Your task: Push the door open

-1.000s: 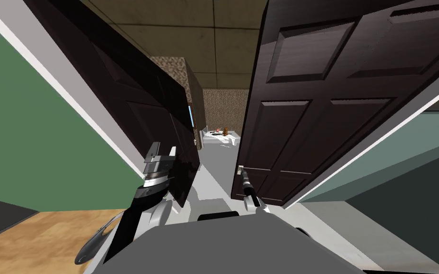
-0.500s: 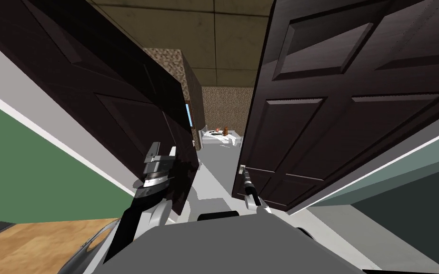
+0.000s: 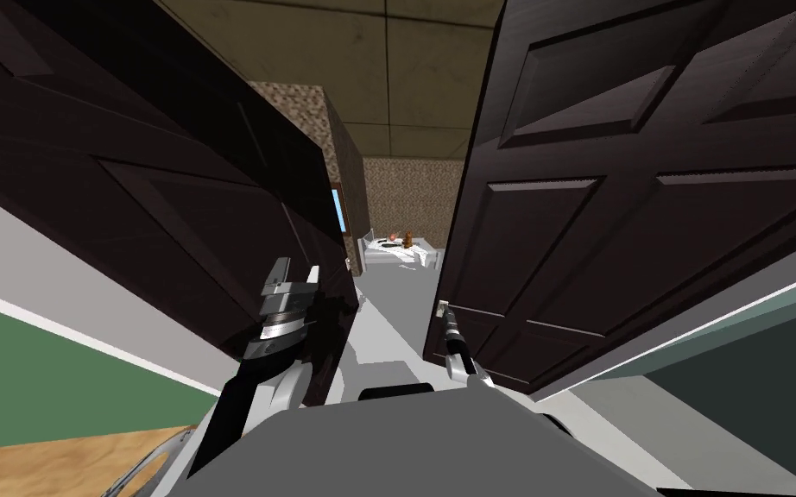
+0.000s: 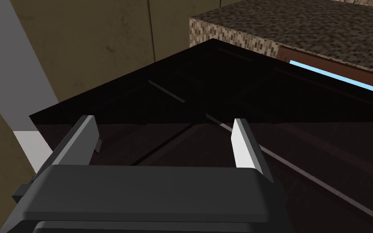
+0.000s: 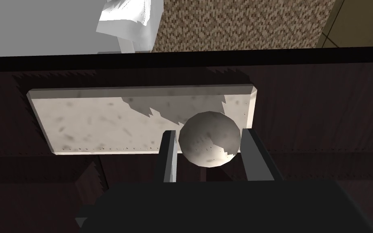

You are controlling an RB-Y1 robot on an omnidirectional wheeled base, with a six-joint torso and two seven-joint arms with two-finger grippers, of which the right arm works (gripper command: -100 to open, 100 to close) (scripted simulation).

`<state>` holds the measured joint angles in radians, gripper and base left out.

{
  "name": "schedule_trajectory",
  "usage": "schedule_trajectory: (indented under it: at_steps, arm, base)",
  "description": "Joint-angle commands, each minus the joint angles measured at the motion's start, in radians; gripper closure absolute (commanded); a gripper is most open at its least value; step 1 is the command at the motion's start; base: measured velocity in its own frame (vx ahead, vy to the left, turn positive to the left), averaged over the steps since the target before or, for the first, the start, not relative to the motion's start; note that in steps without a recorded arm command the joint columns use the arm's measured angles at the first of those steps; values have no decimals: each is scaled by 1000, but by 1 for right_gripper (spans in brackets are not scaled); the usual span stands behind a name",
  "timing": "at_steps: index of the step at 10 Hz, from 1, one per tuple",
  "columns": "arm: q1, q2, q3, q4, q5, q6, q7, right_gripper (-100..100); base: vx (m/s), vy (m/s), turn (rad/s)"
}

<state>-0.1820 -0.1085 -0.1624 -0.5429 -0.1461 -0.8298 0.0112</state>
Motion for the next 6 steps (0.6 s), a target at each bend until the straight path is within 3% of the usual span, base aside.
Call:
schedule_trajectory:
  at_steps: [1,4,6]
  arm:
    - [14,-14,-26,-25,-13,11,8,100]
    - [14,-19,-52,-21,-28,10,17,100]
    - [14,-19,-52,-21,-28,10,17,100]
  base:
    - [196,38,-75]
    - [168,36,-50]
    - [91,22,-7]
